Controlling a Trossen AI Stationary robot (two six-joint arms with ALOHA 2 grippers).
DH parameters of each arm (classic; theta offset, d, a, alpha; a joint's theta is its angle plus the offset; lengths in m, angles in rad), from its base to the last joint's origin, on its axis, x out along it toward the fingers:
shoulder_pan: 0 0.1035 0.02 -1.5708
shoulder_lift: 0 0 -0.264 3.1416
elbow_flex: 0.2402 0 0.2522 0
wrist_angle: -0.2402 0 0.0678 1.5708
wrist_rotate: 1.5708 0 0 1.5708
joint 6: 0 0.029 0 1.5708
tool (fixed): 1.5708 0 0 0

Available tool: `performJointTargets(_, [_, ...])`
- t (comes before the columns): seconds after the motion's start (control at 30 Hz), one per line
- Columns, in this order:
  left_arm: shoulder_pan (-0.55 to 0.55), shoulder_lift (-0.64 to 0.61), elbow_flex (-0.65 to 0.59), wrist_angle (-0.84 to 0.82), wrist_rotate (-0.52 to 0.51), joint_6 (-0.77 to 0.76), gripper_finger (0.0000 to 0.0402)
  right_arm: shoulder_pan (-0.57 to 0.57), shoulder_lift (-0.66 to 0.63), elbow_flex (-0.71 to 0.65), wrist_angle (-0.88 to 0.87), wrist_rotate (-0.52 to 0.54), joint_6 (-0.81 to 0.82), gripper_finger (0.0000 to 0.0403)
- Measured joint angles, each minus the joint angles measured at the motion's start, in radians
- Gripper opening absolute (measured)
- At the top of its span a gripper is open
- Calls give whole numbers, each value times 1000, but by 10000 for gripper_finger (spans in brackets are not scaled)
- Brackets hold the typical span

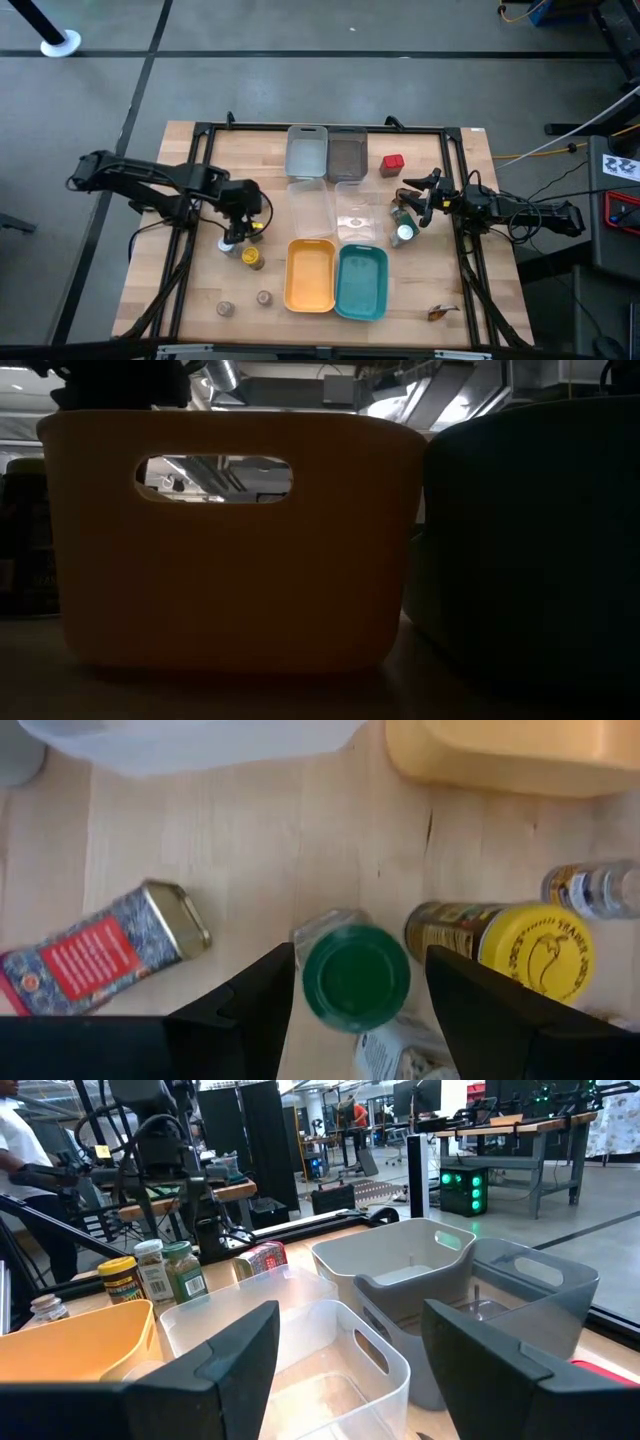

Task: Sort spices by type
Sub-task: Put the left green seasoning bottle into the left transparent bin

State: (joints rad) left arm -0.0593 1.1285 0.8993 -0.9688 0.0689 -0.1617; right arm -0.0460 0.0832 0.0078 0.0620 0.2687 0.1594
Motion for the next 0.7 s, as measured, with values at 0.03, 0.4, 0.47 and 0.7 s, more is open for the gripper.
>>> performJointTargets(0.03, [0,4,0,-11,0,-15,210,0,0,0,0,0,0,243])
performJointTargets(0.4, [0,23,0,-43,0,-49,210,0,0,0,0,0,0,243])
performJointTargets(0.47, [0,23,0,-43,0,-60,210,0,0,0,0,0,0,243])
performJointTargets(0.7, [0,23,-22,-35,0,-80,210,0,0,0,0,0,0,243])
